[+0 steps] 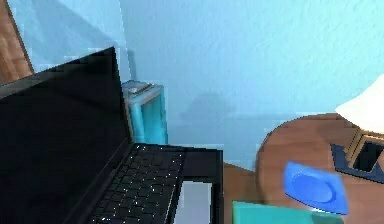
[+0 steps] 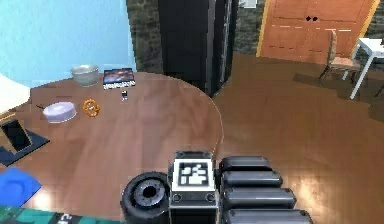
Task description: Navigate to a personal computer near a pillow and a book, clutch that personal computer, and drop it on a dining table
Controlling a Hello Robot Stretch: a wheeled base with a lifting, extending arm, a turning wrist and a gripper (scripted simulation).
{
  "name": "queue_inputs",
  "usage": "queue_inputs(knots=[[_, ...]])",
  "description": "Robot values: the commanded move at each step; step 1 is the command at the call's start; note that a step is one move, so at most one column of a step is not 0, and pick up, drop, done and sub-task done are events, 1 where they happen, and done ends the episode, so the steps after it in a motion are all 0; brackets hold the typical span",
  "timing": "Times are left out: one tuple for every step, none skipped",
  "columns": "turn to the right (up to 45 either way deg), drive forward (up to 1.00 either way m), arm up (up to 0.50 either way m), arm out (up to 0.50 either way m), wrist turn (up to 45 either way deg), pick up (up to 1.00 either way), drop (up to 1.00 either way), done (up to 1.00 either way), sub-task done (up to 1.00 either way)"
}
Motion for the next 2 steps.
queue_inputs(knots=[[0.0,0.0,0.0,0.48,0.0,0.0,0.0,0.0,0.0],[0.0,0.0,0.0,0.0,39.0,0.0,0.0,0.0,0.0]])
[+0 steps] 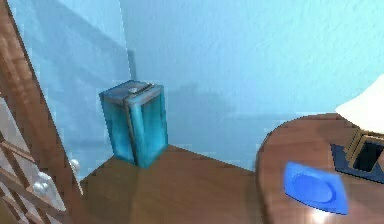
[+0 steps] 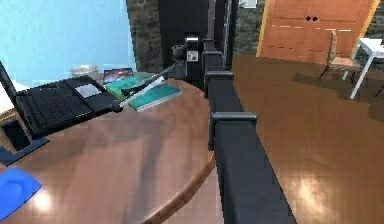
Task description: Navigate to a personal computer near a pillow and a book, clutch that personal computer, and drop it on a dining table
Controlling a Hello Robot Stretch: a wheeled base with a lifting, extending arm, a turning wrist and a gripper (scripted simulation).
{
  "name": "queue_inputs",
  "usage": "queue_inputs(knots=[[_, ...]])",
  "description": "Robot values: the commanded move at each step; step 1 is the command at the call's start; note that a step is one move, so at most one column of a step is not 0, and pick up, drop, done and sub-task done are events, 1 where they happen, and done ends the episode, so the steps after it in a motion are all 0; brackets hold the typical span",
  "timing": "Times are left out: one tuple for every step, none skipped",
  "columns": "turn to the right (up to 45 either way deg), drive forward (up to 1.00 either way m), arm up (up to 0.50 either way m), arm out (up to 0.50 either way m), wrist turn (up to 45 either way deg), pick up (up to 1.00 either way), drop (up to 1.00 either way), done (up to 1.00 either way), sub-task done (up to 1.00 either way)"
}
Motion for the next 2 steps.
queue_inputs(knots=[[0.0,0.0,-0.26,0.0,0.0,0.0,0.0,0.0,0.0],[0.0,0.0,0.0,0.0,0.0,0.0,1.0,0.0,0.0]])
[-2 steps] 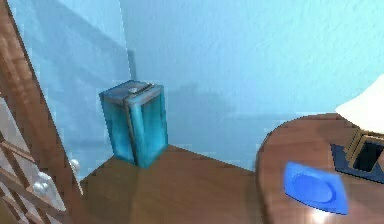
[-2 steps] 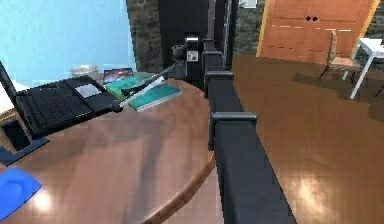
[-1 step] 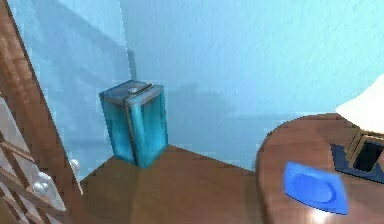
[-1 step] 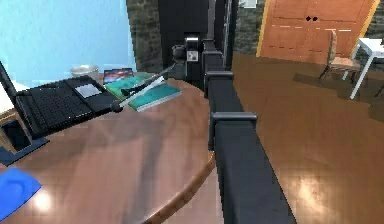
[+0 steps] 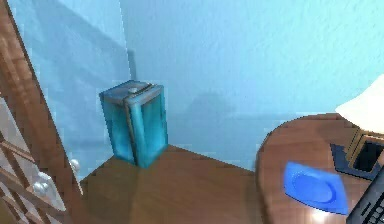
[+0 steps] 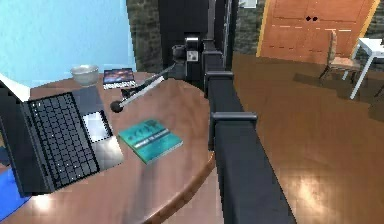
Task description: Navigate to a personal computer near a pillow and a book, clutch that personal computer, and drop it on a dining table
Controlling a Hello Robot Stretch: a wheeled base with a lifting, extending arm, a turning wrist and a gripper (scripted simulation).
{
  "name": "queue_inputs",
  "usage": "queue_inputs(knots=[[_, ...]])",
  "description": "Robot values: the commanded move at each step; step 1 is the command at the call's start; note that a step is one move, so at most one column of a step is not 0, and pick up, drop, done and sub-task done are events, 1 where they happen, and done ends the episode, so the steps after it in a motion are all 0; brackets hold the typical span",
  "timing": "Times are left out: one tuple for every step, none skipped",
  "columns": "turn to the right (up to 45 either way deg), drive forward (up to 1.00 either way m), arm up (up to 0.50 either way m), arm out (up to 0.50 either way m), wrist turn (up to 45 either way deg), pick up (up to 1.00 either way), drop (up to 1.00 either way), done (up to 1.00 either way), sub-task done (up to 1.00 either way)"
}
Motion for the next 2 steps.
queue_inputs(knots=[[0.0,0.0,0.0,-0.1,0.0,0.0,0.0,0.0,0.0],[0.0,0.0,0.0,0.0,0.0,0.0,0.0,1.0,0.0]])
